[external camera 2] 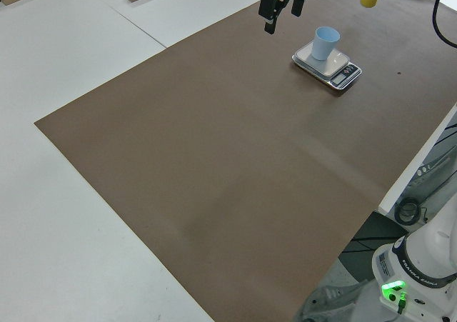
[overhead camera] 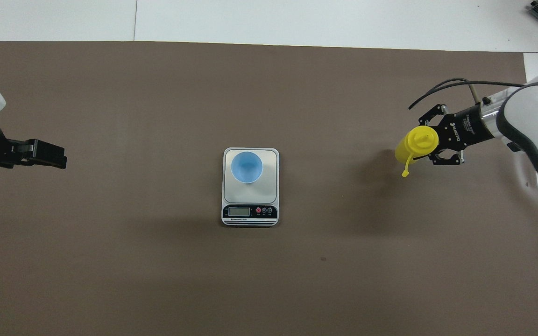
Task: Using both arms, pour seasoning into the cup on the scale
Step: 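Carry the yellow bottle over the blue cup and tip it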
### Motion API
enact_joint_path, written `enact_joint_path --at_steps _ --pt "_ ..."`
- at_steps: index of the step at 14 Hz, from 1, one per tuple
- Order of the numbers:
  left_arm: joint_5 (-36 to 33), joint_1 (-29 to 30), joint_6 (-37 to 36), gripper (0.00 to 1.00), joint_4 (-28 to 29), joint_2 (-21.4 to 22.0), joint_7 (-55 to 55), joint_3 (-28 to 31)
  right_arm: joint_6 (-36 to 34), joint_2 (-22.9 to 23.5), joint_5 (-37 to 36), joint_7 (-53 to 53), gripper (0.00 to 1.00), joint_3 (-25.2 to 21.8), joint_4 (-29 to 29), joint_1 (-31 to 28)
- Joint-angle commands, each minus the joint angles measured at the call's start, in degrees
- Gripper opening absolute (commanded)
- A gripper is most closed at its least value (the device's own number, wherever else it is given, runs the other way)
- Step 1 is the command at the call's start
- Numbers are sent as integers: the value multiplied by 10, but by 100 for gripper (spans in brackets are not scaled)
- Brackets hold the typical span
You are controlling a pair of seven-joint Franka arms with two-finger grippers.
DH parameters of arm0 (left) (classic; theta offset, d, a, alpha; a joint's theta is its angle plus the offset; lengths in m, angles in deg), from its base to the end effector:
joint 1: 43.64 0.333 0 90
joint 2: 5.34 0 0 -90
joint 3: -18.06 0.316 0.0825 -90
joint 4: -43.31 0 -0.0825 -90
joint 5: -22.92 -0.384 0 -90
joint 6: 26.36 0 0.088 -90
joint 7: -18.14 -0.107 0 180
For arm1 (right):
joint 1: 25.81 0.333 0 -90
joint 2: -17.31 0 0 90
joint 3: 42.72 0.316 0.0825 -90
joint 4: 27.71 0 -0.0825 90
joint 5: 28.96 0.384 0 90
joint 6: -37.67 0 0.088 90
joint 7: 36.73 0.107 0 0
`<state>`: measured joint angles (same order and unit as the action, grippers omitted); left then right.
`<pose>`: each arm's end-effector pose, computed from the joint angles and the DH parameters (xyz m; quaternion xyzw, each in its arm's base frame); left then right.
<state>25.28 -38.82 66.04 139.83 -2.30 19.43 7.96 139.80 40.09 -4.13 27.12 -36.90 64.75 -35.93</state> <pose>0.5372 -0.0563 0.6029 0.9993 -0.0336 -0.0107 0.0153 0.6463 -0.0196 0.3889 -0.7606 0.5994 0.2072 0.1386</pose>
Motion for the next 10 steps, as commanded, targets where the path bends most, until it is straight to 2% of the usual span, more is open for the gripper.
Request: enact_joint_path --at_steps 1,4,6,8,10 --pt "6 6 -4 100 3 7 -6 -1 9 6 -85 111 0 1 -43 64" --pt "6 10 -5 100 3 7 -6 -1 3 21 -134 173 0 1 -83 131" --pt "6 10 -5 100 3 7 -6 -1 -10 29 -219 210 0 2 -104 180" --pt "6 10 1 100 2 7 -7 -1 -21 34 -272 232 0 1 -115 222" --pt "5 11 -4 100 -4 3 -8 1 -62 55 -348 245 0 2 -153 261"
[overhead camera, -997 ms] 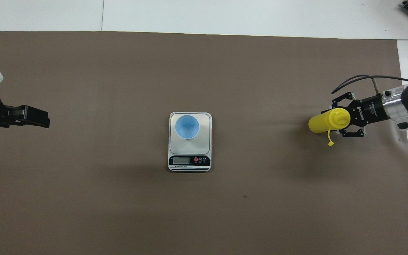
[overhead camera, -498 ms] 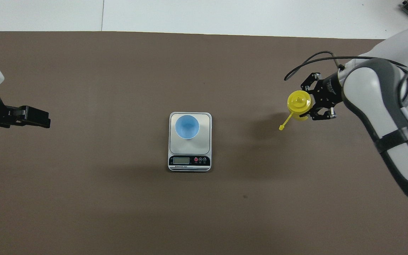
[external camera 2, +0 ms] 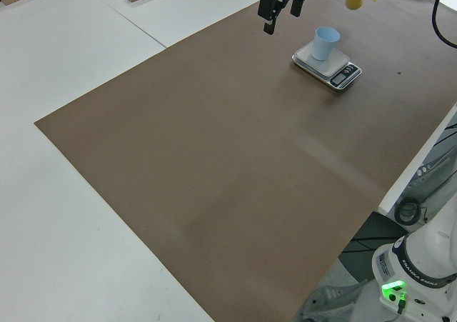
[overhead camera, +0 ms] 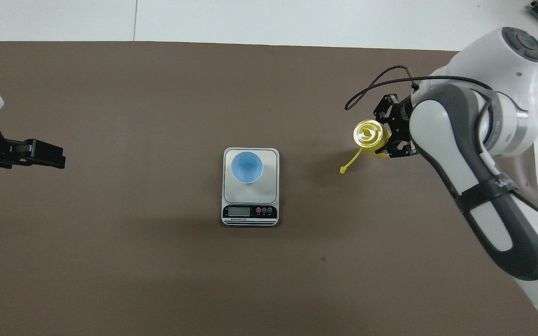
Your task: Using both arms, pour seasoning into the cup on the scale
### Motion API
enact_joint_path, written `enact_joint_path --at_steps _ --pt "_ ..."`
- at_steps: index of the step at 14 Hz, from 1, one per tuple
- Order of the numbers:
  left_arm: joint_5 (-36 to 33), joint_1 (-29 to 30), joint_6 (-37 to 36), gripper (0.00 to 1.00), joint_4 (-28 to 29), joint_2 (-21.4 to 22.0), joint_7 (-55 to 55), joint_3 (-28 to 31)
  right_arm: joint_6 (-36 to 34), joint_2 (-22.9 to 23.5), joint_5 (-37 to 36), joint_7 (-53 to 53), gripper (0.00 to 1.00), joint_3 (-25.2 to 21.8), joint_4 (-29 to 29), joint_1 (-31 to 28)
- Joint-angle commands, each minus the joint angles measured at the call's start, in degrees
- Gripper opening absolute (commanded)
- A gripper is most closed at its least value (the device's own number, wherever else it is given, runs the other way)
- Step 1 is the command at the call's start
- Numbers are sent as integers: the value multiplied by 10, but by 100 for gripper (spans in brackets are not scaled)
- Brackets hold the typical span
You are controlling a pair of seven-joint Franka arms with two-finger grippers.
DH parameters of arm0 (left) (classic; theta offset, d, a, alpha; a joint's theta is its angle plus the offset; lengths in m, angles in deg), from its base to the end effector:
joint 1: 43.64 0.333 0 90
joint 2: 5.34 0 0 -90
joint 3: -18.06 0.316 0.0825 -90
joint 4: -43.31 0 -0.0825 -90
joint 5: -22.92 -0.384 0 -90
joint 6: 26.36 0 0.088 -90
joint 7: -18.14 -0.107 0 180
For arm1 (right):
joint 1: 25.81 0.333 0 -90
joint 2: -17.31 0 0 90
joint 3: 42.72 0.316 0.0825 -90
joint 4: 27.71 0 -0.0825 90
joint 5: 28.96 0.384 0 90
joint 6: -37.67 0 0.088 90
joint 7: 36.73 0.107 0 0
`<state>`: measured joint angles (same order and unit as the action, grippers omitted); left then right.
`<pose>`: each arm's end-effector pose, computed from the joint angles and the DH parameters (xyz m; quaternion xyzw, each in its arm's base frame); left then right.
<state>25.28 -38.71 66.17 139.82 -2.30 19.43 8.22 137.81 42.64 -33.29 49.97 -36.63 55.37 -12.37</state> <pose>0.5378 -0.0528 0.6032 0.9994 -0.0303 -0.0094 0.0155 0.6389 0.2078 0.4231 0.8341 -0.5469 -0.0316 0.0648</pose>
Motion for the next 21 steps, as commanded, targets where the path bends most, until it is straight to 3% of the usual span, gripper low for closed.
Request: enact_joint_path --at_steps 1,4,11,21 --pt "4 10 -15 100 -6 -1 -8 -2 -69 50 -77 35 0 -2 -92 45" --pt "-19 8 -55 100 -63 -41 -9 -5 -133 108 -138 69 0 -2 -185 96" --pt "-17 3 -31 100 -35 -9 -5 -5 -147 140 -256 102 0 0 -213 165" --pt "-17 9 -32 100 -35 -8 -4 -5 -143 154 -325 176 0 3 -215 179"
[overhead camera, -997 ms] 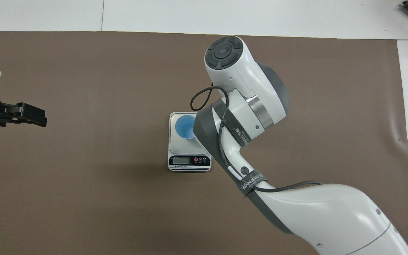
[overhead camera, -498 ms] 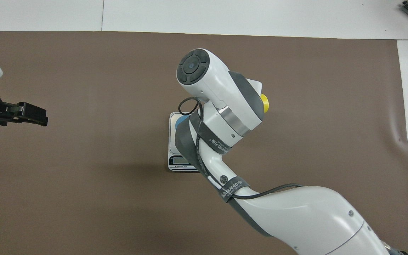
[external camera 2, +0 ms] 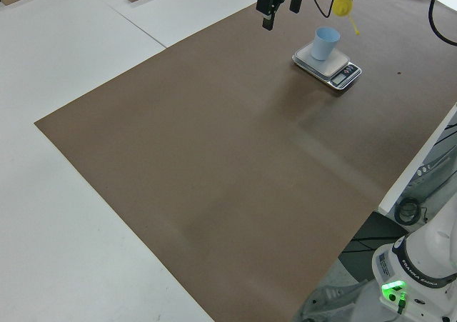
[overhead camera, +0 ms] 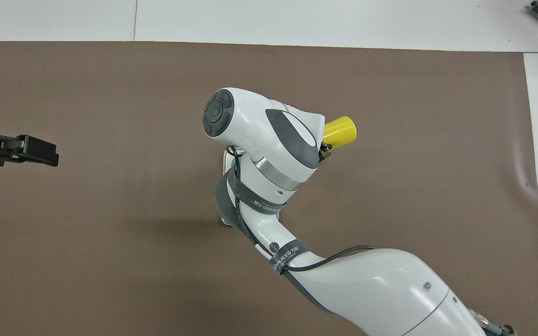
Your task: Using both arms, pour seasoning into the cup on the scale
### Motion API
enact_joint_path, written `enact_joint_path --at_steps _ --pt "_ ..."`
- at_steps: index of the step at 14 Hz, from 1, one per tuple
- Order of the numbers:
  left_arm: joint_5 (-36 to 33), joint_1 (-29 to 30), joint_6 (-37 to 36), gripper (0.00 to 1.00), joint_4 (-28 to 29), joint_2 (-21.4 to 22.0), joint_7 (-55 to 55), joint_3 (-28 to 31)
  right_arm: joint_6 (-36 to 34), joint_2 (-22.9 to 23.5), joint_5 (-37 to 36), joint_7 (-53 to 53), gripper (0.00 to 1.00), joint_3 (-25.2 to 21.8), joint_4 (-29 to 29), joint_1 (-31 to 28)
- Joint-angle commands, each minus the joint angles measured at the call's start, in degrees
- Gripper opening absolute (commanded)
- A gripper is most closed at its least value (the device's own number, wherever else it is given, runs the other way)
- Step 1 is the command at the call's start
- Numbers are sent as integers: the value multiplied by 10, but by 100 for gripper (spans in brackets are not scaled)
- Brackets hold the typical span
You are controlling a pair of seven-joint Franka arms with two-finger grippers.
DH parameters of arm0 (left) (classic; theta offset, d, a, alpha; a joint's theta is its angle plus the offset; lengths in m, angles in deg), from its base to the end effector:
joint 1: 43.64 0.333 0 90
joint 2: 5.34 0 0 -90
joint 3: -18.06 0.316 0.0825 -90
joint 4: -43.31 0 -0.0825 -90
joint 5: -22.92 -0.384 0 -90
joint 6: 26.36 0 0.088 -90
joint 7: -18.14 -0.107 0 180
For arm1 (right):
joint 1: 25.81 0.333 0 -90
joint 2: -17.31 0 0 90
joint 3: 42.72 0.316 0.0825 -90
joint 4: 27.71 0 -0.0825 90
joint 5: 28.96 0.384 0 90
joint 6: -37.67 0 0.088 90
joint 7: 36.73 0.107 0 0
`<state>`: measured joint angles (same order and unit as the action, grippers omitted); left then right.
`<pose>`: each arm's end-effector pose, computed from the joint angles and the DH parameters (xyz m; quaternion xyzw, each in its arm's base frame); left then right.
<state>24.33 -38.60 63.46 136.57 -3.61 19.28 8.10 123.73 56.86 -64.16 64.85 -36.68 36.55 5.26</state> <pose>0.5415 -0.0507 0.6138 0.9993 -0.0327 -0.0156 0.0089 0.6198 0.3600 0.4013 0.8153 -0.4916 0.1983 0.2330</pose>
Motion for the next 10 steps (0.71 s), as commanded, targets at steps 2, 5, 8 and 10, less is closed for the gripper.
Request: enact_joint_path --at_steps 2,5,8,10 --pt "-7 8 -5 100 -3 4 -3 -4 29 12 -12 60 0 5 -23 3" --pt "-7 8 -5 100 -3 4 -3 -4 43 11 -13 65 0 4 -17 -1" --pt "-7 8 -5 100 -3 4 -4 -4 56 12 -24 69 0 4 -5 1" --pt "-7 8 -5 100 -3 4 -3 -4 79 12 -29 102 0 4 3 -3"
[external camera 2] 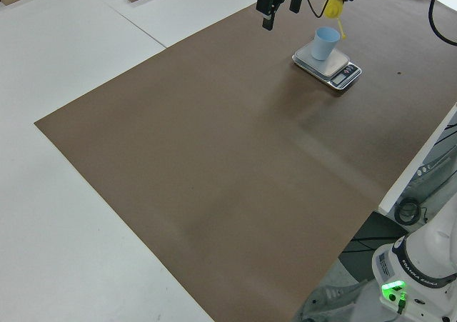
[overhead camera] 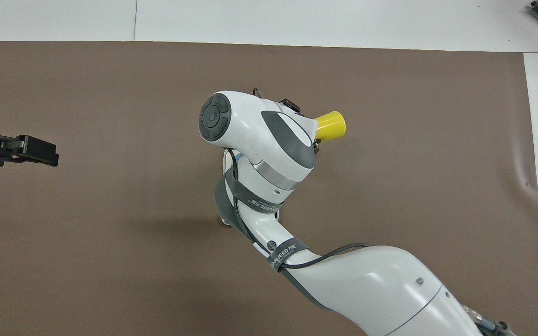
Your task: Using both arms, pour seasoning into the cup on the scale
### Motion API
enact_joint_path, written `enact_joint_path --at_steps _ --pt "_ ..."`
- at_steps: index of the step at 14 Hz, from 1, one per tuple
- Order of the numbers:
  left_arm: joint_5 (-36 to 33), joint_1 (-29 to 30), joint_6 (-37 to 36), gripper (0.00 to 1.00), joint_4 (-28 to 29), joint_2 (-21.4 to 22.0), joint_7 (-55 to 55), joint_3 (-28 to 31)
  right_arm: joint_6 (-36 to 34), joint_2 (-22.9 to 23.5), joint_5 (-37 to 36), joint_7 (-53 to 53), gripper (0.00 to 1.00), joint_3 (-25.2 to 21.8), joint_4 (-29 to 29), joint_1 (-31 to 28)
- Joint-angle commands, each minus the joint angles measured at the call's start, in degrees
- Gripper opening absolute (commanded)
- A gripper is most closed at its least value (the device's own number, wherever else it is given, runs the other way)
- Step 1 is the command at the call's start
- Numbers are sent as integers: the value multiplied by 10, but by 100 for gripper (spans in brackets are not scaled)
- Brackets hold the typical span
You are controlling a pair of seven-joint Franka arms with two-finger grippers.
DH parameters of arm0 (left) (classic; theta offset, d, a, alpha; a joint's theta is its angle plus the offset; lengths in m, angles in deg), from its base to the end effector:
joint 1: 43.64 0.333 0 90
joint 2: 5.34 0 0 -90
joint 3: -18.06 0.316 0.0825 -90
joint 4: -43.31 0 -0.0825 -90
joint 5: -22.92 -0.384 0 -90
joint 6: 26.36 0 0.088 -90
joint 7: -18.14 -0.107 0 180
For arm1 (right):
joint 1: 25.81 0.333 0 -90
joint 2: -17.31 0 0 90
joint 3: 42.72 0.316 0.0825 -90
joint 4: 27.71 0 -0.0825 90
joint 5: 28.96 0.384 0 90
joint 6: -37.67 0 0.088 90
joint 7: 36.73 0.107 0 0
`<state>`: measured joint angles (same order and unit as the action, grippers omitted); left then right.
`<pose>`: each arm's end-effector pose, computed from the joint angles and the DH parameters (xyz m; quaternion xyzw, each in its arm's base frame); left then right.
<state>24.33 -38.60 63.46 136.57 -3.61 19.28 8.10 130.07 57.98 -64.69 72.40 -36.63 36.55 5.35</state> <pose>0.5415 -0.0507 0.6138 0.9993 -0.0327 -0.0156 0.0089 0.6286 0.3735 0.3926 0.7964 -0.5315 0.2274 0.1777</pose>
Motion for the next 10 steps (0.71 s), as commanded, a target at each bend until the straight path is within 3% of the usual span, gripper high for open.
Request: enact_joint_path --at_steps 1,3,5,10 --pt "-7 8 -5 100 -3 4 -3 -4 16 1 -28 27 0 3 8 -4" --pt "-7 7 -8 100 -3 5 -3 -4 16 2 -42 27 0 2 25 3" --pt "-7 9 -8 100 -1 5 -6 -2 2 33 -102 26 0 3 31 32" --pt "-4 8 -4 100 0 5 -6 -2 -11 37 -108 21 0 2 28 35"
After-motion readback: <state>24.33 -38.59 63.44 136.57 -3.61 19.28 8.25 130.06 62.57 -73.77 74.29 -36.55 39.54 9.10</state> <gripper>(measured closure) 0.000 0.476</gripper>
